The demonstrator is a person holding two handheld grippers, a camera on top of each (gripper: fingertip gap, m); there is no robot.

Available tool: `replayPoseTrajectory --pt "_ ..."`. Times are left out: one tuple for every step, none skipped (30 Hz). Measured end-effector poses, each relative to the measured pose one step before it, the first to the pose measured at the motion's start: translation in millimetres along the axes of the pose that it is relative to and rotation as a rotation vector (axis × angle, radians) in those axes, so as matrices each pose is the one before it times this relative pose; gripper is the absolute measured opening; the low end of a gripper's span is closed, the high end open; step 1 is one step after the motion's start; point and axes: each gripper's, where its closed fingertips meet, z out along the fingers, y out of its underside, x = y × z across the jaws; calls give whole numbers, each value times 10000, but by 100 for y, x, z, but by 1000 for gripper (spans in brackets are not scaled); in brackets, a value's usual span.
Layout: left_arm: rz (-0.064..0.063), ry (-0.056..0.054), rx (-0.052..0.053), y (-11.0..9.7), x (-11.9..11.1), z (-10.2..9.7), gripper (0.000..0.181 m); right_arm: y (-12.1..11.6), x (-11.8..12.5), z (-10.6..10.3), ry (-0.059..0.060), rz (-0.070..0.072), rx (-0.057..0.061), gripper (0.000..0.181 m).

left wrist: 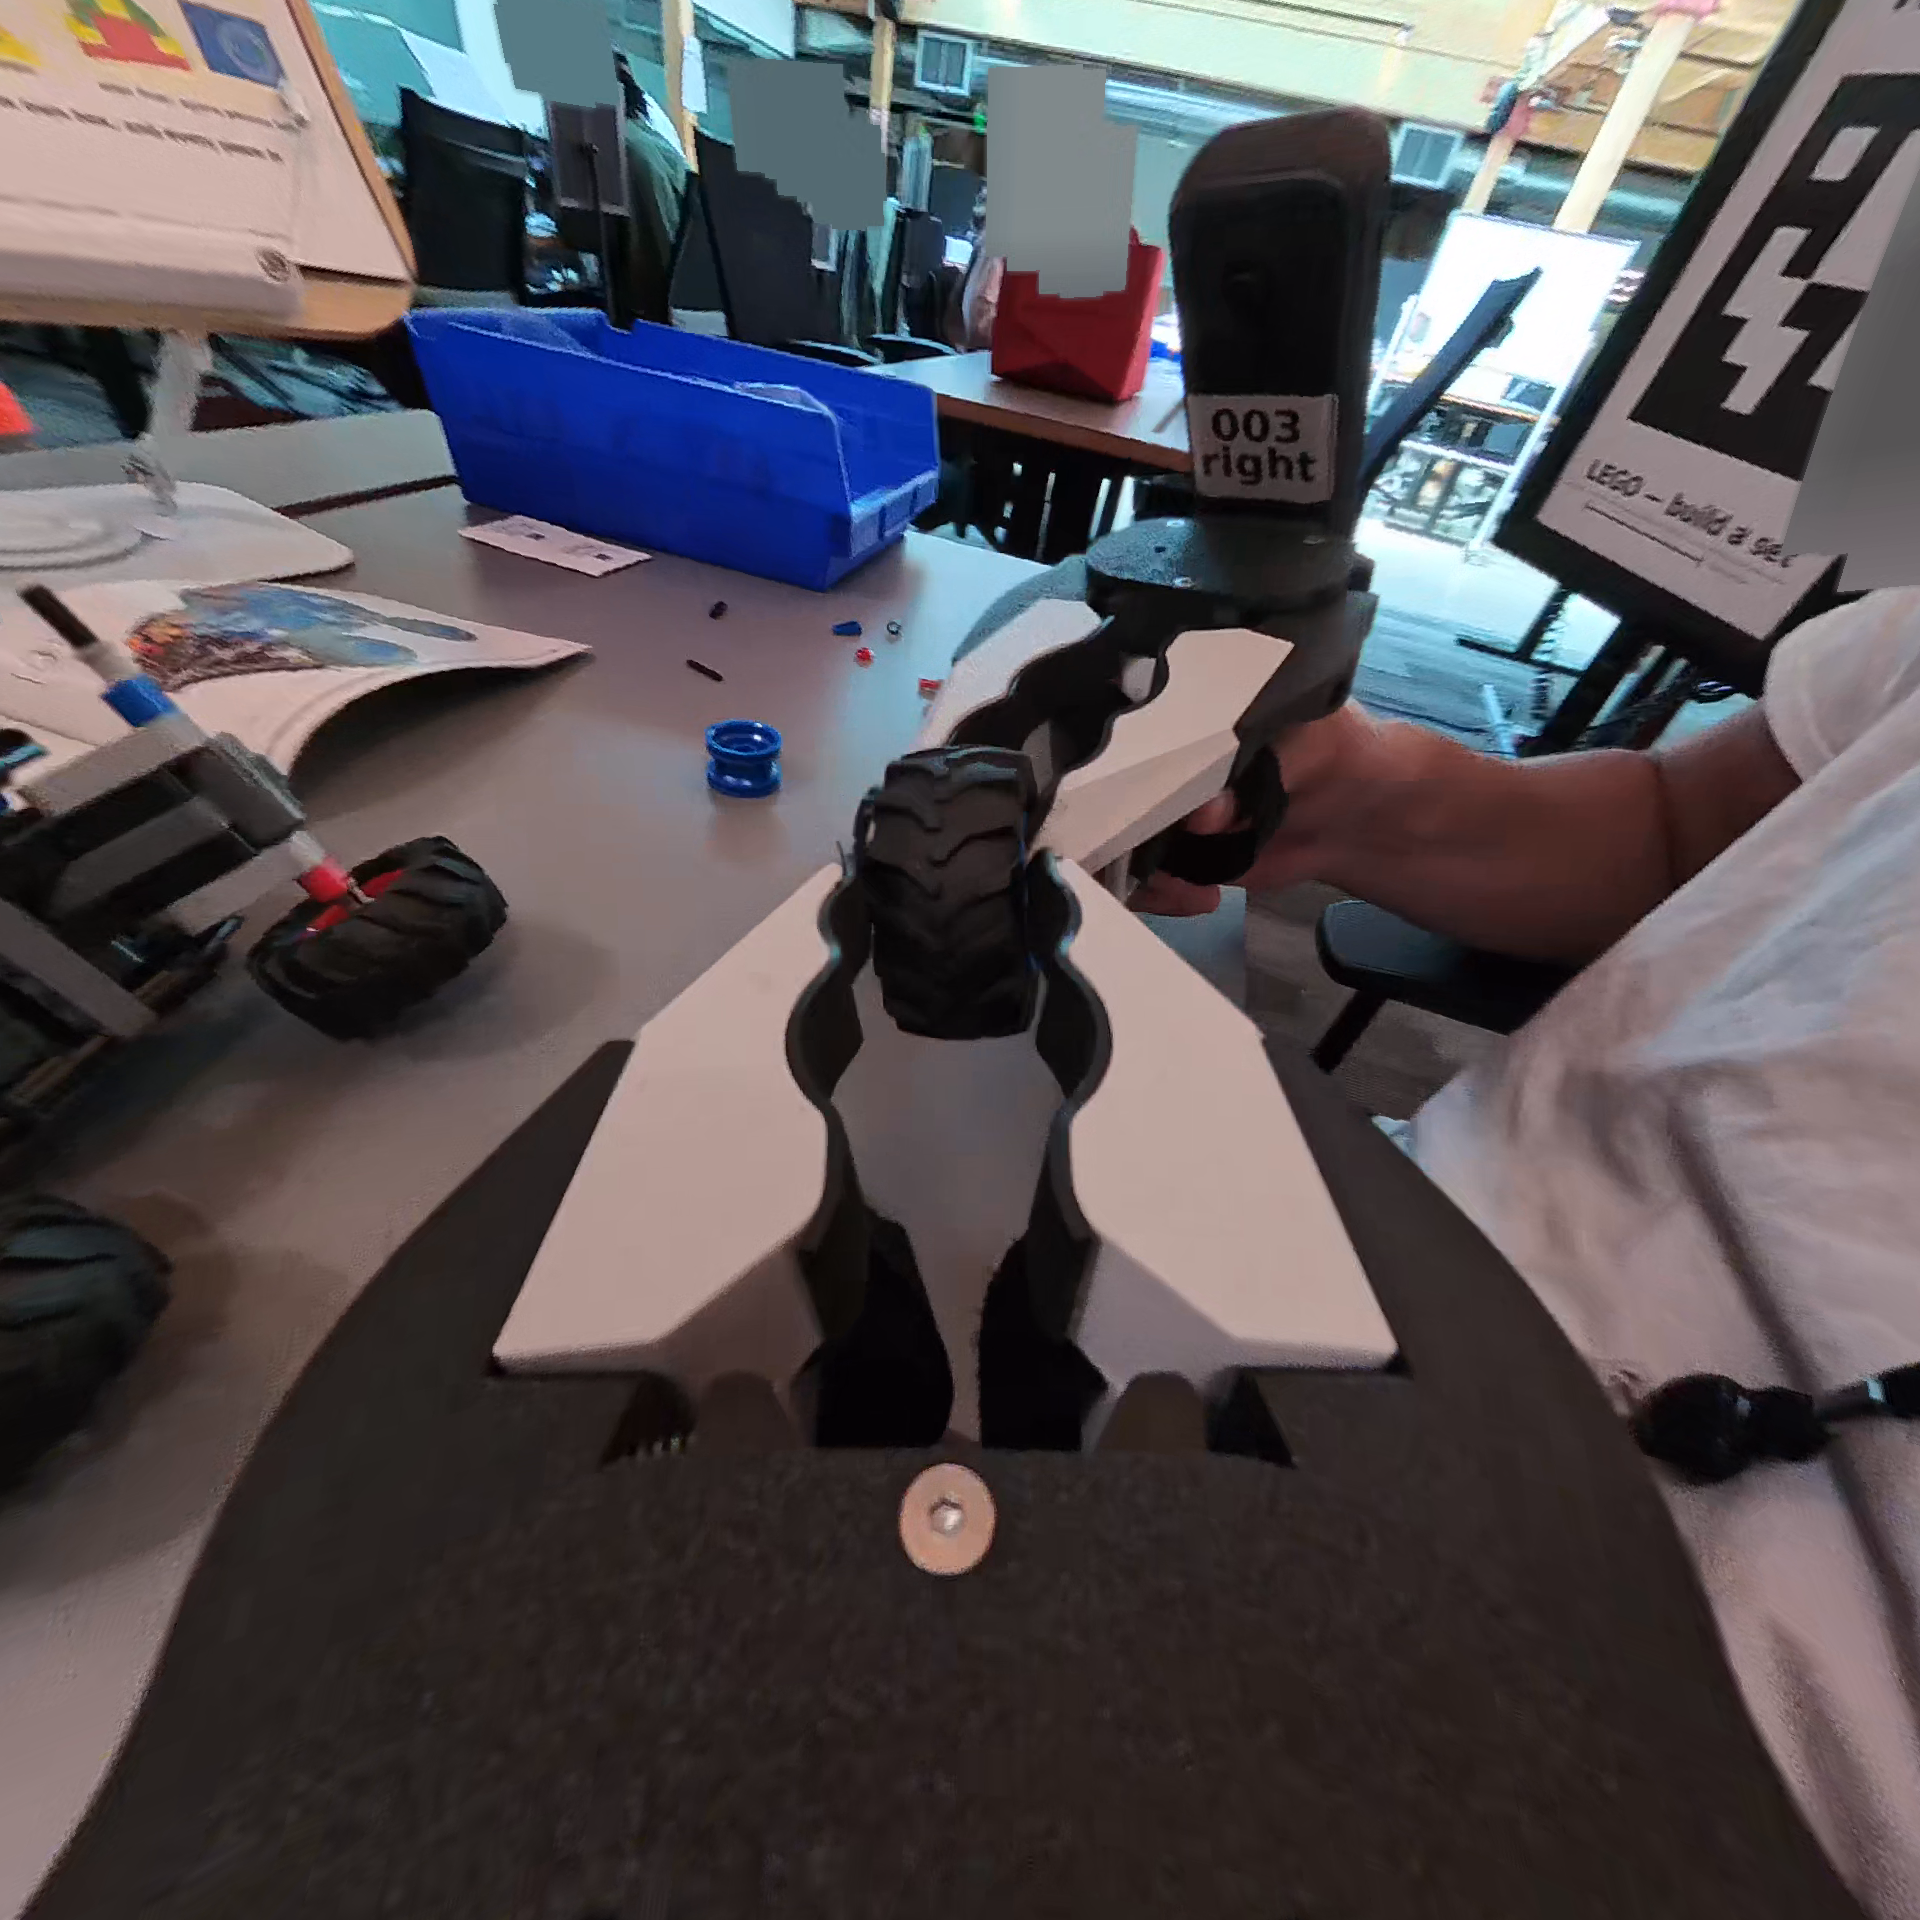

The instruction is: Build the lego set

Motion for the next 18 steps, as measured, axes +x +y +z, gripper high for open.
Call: replayPoseTrajectory --pt "-233 282 -102 189 212 -92 28 -26 -110 11 -114 104 -25 27" --pt "-176 269 -249 371 233 5 31 26 -89 30 -104 103 -32 26" --pt "-159 357 -469 683 339 91 34 -10 -75 20 -65 159 -19 26" --pt "-156 366 -371 528 348 105 38 55 -154 39 -92 44 -46 26" --pt "-71 161 -33 61 143 22 36 -32 -155 -9 -73 -20 15 26" --pt "37 24 12 -31 13 -18 32 -77 -201 -35 -100 31 17 26" --pt "166 -125 -1 -36 -143 12 28 56 61 -3 59 56 -83 26" --pt "272 -377 -11 -19 -339 112 28 -36 337 -14 251 16 -37 26" --pt "351 -517 -103 117 -393 190 28 85 231 6 234 -66 -124 25" --pt "357 -464 -123 164 -304 154 29 109 225 4 280 -157 -124 25" --pt "211 -384 -67 103 -217 143 29 36 152 5 278 -128 -42 25" --pt "76 -288 -13 18 -143 91 30 -25 92 2 191 -43 33 25" --pt "-29 -265 -20 29 -178 101 30 40 184 46 198 27 18 25" --pt "-18 -330 -2 1 -237 126 30 -38 227 53 249 -63 85 25" --pt "114 -380 -33 39 -250 130 30 22 234 53 289 -176 10 26" --pt "143 -374 -29 22 -224 112 29 -14 193 50 260 -139 6 26" --pt "89 -306 -14 9 -146 104 29 -40 133 22 166 -109 24 26" --pt "106 -241 -24 14 -112 70 29 42 116 14 112 -53 -42 26"
